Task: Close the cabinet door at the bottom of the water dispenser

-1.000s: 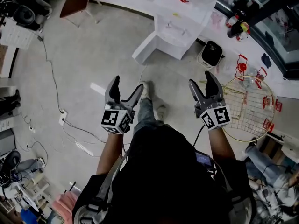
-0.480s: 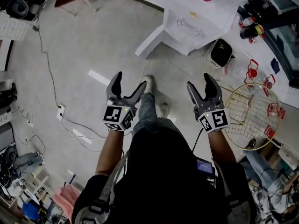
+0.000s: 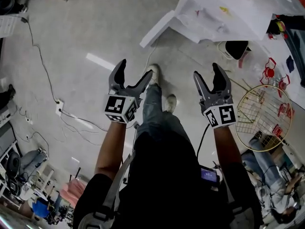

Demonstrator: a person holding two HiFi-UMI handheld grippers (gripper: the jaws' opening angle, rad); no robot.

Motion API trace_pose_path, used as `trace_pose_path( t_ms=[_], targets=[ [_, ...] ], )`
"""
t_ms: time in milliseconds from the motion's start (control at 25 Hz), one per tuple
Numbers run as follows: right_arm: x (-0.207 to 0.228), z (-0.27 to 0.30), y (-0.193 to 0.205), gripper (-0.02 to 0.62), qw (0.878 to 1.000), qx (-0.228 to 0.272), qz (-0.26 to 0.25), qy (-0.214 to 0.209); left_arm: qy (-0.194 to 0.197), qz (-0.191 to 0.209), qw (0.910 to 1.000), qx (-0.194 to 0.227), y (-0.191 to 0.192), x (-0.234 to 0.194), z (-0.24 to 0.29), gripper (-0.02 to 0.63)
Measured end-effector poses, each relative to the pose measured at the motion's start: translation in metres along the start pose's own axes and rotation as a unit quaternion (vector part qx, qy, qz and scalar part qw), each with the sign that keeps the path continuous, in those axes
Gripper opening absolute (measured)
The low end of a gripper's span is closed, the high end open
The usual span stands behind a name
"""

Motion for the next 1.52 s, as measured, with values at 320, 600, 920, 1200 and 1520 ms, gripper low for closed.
trace_pose_path(
  t_ms=[320,600,920,1200,1520],
  targets=[
    [0.001,0.054,0.054,0.308,0.999,-0.033,0.003,0.018,0.0,-0.003,0.9993,-0.037,0.048,-0.059,0.039,0.426],
    [0.002,0.083,0.108,0.308,0.996,-0.077,0.022,0.027,0.018,-0.024,0.9967,-0.076,0.099,-0.089,0.074,0.426],
    [-0.006,0.116,0.154,0.307,0.993,-0.118,0.03,0.007,0.042,-0.026,0.9881,-0.146,0.162,-0.113,0.112,0.426],
    [-0.002,0.135,0.173,0.307,0.991,-0.131,0.026,-0.003,0.047,-0.028,0.9812,-0.185,0.197,-0.125,0.14,0.426],
    [0.0,0.134,0.182,0.307,0.988,-0.152,0.024,-0.001,0.054,-0.027,0.9759,-0.21,0.223,-0.138,0.173,0.426]
  ],
)
Point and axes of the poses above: the fingertips, and each gripper's own axes: z forward along the fingers, x to its right, y out of its underside, the point moved 10 cm from there along -z, backward along the fingers, and after that the axes turned 5 degrees about x, right-handed, at the moved point
